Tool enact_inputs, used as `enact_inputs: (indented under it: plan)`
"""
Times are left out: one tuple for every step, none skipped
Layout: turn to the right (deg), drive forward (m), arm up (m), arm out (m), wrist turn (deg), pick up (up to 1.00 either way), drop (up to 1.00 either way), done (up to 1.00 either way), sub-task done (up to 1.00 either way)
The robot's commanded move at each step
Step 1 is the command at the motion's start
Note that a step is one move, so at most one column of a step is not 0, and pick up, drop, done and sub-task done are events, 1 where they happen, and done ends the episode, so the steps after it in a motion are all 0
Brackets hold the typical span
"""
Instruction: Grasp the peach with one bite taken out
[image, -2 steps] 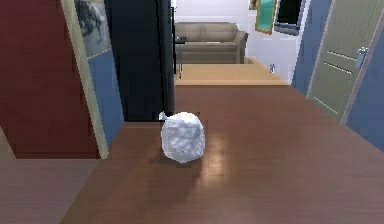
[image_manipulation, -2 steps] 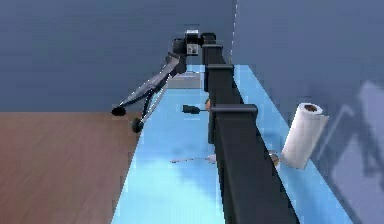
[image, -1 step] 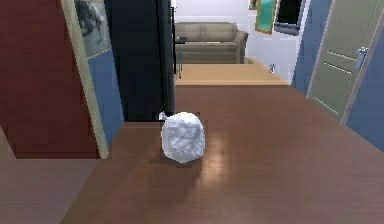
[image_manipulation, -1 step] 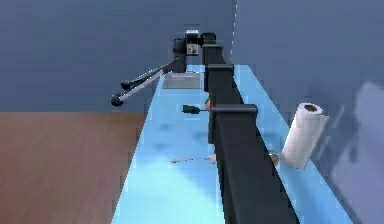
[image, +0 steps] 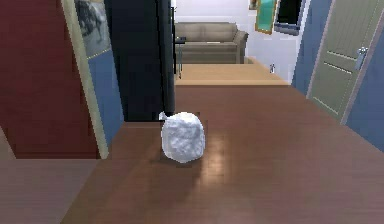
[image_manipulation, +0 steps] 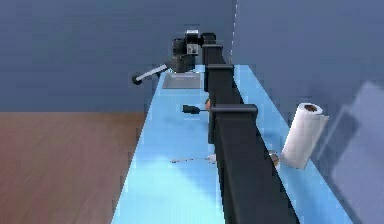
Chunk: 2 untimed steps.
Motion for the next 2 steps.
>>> enact_inputs:
  plan:
    - [0.0,0.00,0.00,0.00,45.0,0.00,0.00,0.00,0.00]
    - [0.0,0.00,0.00,0.00,39.0,0.00,0.00,0.00,0.00]
